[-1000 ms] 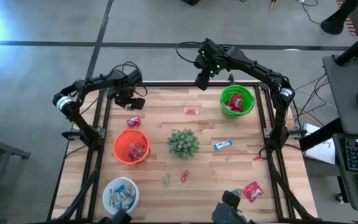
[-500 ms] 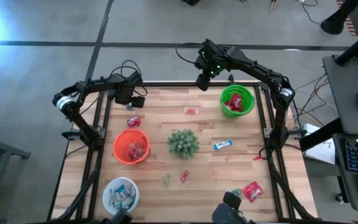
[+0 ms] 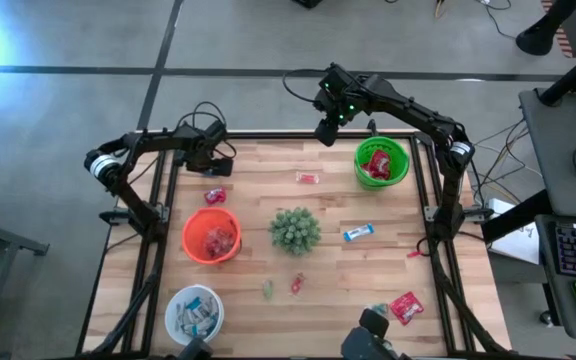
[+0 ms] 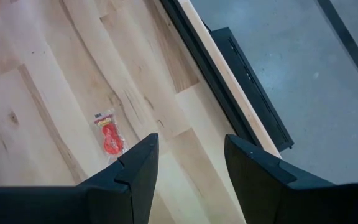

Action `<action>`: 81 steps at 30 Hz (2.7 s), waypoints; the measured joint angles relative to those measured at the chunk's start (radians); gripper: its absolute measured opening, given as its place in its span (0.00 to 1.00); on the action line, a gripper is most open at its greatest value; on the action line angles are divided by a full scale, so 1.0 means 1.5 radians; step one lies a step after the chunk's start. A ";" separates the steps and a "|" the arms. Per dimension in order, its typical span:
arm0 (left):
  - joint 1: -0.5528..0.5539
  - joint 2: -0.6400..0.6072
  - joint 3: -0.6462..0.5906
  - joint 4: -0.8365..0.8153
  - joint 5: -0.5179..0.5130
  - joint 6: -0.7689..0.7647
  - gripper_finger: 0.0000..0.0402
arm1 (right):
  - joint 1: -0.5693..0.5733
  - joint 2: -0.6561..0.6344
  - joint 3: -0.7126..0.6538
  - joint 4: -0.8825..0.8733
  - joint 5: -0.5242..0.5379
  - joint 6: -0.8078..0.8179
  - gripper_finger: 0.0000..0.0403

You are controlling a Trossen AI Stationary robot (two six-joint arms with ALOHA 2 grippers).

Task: Sort candy
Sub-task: Put the white chocolate into the white bucket

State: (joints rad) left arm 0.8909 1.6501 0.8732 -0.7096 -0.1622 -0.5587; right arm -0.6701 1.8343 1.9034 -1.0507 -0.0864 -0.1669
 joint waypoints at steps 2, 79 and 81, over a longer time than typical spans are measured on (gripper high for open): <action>0.000 0.000 0.001 0.007 0.002 0.000 0.51 | 0.000 0.000 0.000 -0.001 0.000 0.001 0.44; -0.223 -0.513 0.010 0.105 0.515 0.212 0.00 | 0.278 0.027 0.001 0.472 -0.185 0.295 0.44; -0.231 -0.513 0.010 0.128 0.515 0.207 0.00 | 0.278 0.028 0.001 0.491 -0.187 0.310 0.44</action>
State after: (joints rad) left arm 0.5437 0.8799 0.8879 -0.5176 0.6106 -0.2479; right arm -0.2525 1.8763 1.9041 -0.3142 -0.3662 0.2987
